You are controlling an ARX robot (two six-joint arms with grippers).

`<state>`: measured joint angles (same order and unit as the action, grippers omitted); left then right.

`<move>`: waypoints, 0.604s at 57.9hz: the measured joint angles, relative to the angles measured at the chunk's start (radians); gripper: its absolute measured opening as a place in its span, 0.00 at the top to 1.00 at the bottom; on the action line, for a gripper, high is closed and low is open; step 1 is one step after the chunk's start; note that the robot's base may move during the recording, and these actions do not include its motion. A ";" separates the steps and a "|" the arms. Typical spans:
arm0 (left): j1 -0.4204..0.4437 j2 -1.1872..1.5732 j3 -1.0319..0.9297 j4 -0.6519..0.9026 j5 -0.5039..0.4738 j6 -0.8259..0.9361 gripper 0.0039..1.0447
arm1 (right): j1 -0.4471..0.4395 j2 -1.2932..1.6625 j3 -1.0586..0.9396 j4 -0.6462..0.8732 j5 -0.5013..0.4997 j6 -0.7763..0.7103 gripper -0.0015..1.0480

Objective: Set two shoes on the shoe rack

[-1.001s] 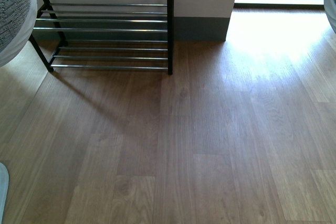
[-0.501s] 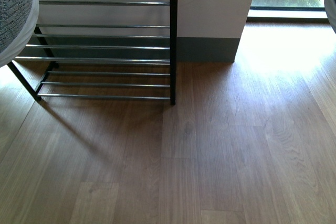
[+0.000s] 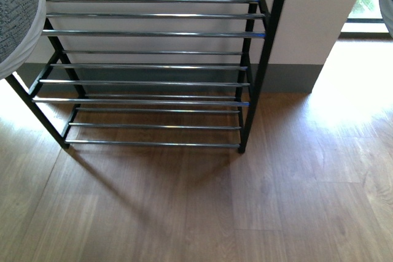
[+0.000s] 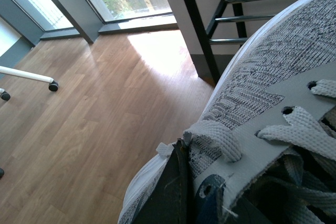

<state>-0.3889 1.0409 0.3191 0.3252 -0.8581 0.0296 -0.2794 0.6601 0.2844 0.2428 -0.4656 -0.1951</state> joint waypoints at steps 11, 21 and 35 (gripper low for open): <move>0.003 0.000 0.000 0.000 -0.005 0.000 0.99 | 0.001 0.000 0.000 0.000 -0.004 0.000 0.99; 0.003 0.000 -0.002 0.000 -0.004 0.000 0.99 | 0.003 0.001 0.000 0.000 -0.010 0.000 0.99; 0.003 0.000 -0.003 0.000 -0.002 0.000 0.99 | 0.002 0.001 -0.001 0.000 0.002 0.000 0.99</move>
<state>-0.3862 1.0409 0.3164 0.3252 -0.8600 0.0296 -0.2771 0.6609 0.2836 0.2424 -0.4637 -0.1955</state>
